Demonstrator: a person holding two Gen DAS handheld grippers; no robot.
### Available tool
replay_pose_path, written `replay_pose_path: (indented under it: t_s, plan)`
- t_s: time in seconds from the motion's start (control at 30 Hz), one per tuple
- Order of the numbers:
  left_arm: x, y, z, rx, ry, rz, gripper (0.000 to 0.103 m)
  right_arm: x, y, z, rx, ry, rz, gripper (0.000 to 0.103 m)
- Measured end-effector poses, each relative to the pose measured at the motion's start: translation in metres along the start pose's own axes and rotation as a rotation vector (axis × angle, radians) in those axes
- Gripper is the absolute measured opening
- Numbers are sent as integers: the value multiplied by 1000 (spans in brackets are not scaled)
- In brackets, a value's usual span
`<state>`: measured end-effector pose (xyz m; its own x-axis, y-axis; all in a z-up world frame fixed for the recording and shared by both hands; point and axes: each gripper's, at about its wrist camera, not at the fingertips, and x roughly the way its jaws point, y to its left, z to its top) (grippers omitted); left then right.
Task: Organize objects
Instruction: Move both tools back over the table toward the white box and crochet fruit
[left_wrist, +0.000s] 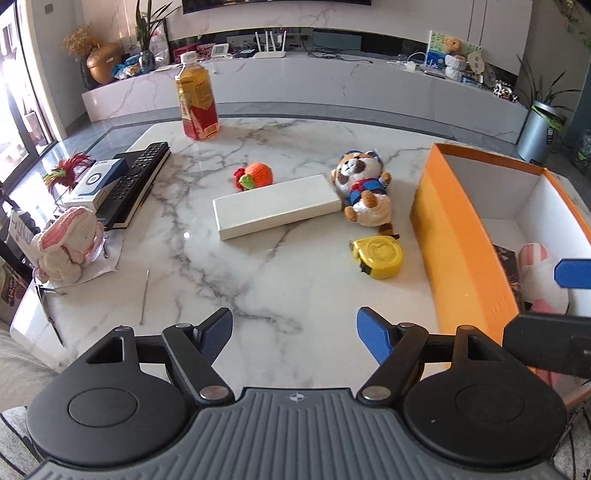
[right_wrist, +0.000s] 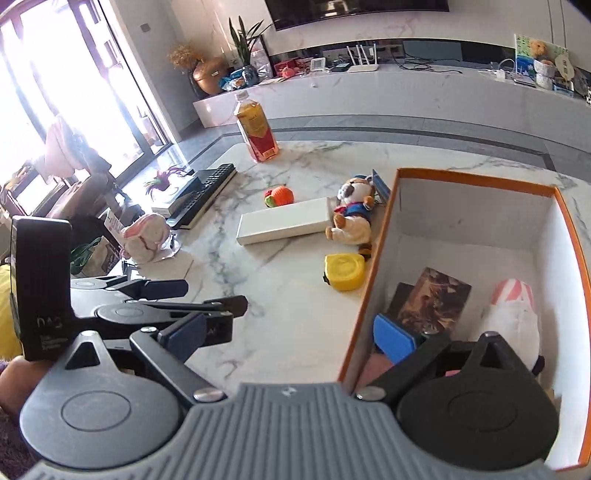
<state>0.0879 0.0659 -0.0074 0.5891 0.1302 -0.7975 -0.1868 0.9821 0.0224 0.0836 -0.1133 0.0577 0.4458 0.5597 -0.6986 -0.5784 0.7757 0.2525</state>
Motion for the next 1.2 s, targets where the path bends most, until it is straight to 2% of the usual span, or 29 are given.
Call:
replay_pose_path:
  t_s: [0.17,0.33,0.47,0.53,0.63,0.7,0.83,0.9,1.0,1.2]
  plan:
    - [13,14,0,-37,27,48,88,31,1,22,-41,65,19,99]
    - [27,25,1,-77,64,60,88,71,1,45,-75,114,-28,99]
    - [34,35,0,-102,72,79,88,110,8,69,-219,133,33,101]
    - [40,39,0,-112,90,92,88,131,16,78,-337,138,58,102]
    - [45,45,0,-131,105,57,88,163,30,86,-551,153,31,102]
    - [46,47,1,-132,98,45,88,185,36,92,-629,189,4,102]
    - [57,53,0,-156,133,39,88,211,44,99,-799,152,35,102]
    - [62,55,0,-166,143,38,88,227,47,102,-894,168,32,102]
    - [64,56,1,-167,142,16,88,251,51,106,-968,213,42,102]
    - [70,81,21,-196,173,-6,88,281,52,112,-955,250,83,102]
